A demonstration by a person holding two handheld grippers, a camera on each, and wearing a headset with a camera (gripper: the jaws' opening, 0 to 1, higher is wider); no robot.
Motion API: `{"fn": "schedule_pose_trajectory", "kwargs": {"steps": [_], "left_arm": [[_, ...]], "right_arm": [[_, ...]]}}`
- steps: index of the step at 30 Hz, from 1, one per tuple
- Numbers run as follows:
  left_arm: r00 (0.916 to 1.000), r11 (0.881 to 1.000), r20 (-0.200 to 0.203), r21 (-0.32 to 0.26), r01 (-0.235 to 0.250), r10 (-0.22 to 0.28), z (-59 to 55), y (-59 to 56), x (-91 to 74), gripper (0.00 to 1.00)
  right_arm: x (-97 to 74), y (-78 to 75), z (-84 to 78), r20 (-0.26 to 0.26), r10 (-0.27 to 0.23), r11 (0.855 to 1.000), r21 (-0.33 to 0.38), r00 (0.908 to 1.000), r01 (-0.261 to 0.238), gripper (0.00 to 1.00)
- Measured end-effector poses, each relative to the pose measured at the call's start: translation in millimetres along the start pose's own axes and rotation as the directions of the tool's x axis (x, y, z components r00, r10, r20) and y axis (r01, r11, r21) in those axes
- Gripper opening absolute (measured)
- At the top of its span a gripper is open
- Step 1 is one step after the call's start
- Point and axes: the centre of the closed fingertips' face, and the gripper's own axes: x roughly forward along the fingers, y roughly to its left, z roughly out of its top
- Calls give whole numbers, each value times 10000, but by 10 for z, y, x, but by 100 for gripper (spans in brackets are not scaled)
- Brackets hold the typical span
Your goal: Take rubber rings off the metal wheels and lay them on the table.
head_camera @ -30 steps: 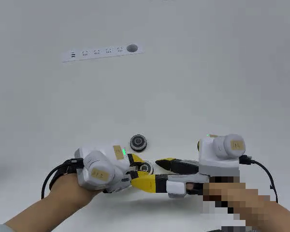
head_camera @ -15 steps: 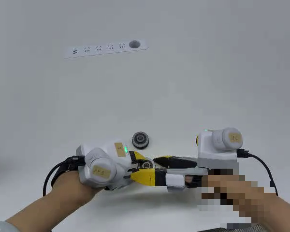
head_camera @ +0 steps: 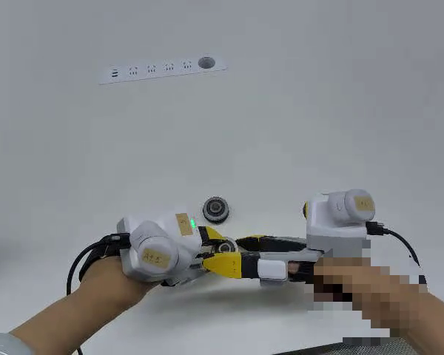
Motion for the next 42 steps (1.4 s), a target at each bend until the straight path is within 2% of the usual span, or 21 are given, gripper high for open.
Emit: {"fn": "schedule_pose_trajectory", "kwargs": {"steps": [18,29,38,42], "left_arm": [[10000,10000,-10,-15,11,-11,1,3,-2,14],[10000,10000,-27,-36,6,-7,1,5,0,14],[10000,10000,-21,-33,20,-20,1,4,0,14],[10000,10000,-11,-65,13,-13,-1,5,1,14]], "right_arm": [[-65,29,-67,-150,280,9983,515,9995,-272,75],[-113,26,-41,104,351,9961,806,9993,-358,73],[-114,4,-3,231,295,9963,800,9993,-313,68],[-116,-70,-10,153,43,9968,803,9999,-55,61]]}}
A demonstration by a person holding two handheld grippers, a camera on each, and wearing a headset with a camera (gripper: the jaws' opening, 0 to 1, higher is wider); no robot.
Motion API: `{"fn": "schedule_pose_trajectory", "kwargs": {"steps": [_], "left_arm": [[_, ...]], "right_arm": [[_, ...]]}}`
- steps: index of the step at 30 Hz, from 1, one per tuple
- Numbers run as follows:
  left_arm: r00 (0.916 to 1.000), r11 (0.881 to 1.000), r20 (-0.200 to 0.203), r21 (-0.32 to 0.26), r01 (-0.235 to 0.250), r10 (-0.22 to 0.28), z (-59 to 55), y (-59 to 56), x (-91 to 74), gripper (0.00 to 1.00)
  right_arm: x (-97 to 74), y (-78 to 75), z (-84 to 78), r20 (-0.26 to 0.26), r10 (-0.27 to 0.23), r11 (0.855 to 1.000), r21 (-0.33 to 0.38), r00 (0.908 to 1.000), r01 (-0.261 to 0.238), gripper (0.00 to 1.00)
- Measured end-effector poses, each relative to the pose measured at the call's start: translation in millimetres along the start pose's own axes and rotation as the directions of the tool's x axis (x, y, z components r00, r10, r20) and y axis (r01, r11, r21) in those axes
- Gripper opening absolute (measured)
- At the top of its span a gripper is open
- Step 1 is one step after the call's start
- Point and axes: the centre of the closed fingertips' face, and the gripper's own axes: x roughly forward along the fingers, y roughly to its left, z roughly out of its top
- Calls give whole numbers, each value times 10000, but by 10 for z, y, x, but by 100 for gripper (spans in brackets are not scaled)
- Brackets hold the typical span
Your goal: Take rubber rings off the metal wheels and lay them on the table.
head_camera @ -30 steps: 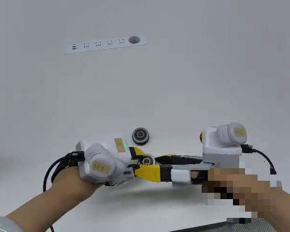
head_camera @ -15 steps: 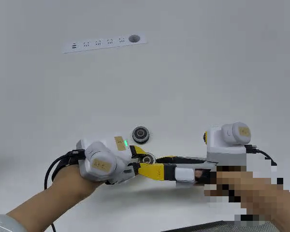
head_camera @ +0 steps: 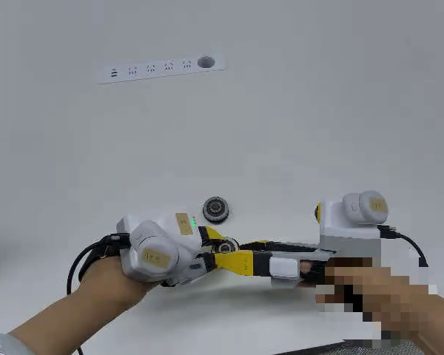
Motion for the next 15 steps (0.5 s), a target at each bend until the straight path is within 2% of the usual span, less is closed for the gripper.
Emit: {"fn": "schedule_pose_trajectory", "kwargs": {"steps": [9,15], "left_arm": [[10000,10000,-17,18,9,-9,1,-2,-3,14],[10000,10000,-37,20,4,-4,2,-3,-2,14]], "right_arm": [[-12,-101,2,35,-522,9986,-40,9986,523,43],[-10,-179,0,8,-816,9966,-79,9967,816,35]]}}
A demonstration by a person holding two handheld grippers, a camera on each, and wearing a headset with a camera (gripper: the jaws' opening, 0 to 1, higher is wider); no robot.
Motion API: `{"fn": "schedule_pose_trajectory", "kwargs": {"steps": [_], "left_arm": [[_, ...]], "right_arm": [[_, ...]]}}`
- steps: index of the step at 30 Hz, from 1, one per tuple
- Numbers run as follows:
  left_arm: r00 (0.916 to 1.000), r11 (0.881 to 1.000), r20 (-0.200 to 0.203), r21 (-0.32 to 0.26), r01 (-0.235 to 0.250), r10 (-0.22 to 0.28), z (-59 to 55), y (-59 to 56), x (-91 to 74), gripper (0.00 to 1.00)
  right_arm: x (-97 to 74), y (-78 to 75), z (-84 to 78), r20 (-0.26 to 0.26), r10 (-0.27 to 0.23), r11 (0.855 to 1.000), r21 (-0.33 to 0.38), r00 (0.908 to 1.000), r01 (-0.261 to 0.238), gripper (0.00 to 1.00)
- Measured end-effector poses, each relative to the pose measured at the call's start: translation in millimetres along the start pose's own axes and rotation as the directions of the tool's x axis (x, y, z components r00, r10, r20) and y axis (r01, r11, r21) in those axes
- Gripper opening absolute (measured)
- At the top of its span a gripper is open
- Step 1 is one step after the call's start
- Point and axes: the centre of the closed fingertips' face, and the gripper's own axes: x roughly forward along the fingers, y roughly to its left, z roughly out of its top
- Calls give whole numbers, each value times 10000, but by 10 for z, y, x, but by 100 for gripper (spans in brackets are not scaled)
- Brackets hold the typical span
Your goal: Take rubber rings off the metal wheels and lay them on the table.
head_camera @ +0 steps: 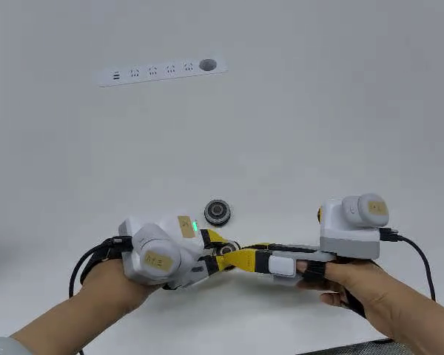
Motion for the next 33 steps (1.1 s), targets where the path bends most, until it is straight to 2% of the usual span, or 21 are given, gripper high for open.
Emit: {"fn": "schedule_pose_trajectory", "kwargs": {"steps": [5,18,27,33], "left_arm": [[10000,10000,-3,22,23,-23,1,0,1,14],[10000,10000,-5,24,29,-29,1,1,0,14],[10000,10000,-1,36,38,-38,0,2,-3,14],[10000,10000,13,37,41,-41,-2,2,-2,14]], "right_arm": [[3,-47,-2,-14,-195,9998,20,9998,195,30],[9,-208,-6,-92,-1003,9949,-111,9949,1002,10],[11,-261,-4,-79,-1241,9923,-70,9922,1240,4],[13,-274,-6,-39,-1255,9921,-15,9921,1255,3]]}}
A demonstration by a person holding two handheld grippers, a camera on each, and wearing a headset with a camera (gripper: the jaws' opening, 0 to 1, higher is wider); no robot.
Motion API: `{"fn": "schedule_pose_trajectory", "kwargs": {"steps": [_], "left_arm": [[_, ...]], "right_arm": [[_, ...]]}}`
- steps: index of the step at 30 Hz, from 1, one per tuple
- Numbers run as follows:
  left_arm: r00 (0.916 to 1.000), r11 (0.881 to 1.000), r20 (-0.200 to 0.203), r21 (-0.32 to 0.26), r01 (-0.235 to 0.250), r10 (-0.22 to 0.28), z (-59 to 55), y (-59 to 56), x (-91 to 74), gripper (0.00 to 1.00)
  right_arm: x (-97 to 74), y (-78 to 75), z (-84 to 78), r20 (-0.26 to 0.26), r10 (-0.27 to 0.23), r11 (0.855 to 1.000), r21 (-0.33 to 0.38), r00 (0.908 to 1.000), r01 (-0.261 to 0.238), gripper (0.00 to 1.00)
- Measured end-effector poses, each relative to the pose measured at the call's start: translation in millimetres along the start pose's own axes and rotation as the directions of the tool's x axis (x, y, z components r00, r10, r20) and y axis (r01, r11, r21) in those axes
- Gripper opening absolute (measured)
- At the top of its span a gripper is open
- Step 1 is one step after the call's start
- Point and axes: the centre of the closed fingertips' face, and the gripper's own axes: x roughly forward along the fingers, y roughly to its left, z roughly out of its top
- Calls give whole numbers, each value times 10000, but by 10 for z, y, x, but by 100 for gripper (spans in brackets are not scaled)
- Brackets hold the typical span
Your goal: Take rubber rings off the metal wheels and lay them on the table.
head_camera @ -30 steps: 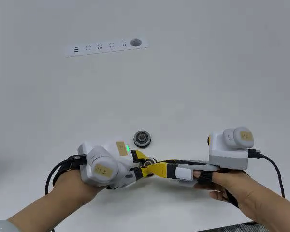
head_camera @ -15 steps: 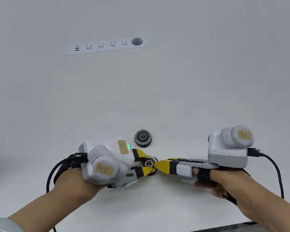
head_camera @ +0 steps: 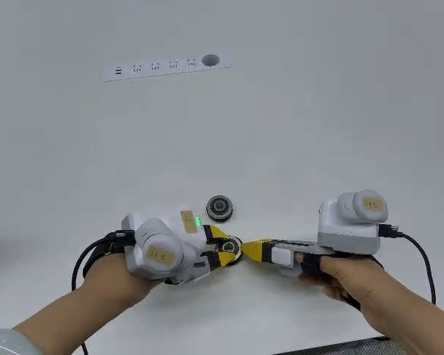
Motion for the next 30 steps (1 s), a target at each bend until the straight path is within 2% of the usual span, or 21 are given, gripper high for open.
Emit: {"fn": "schedule_pose_trajectory", "kwargs": {"steps": [12,30], "left_arm": [[10000,10000,-20,0,6,-6,-3,2,0,14],[10000,10000,-28,33,3,-3,-1,4,3,14]], "right_arm": [[1,49,16,175,31,10000,-81,9998,-30,2],[-1,116,27,160,166,9999,24,9997,-167,2]]}}
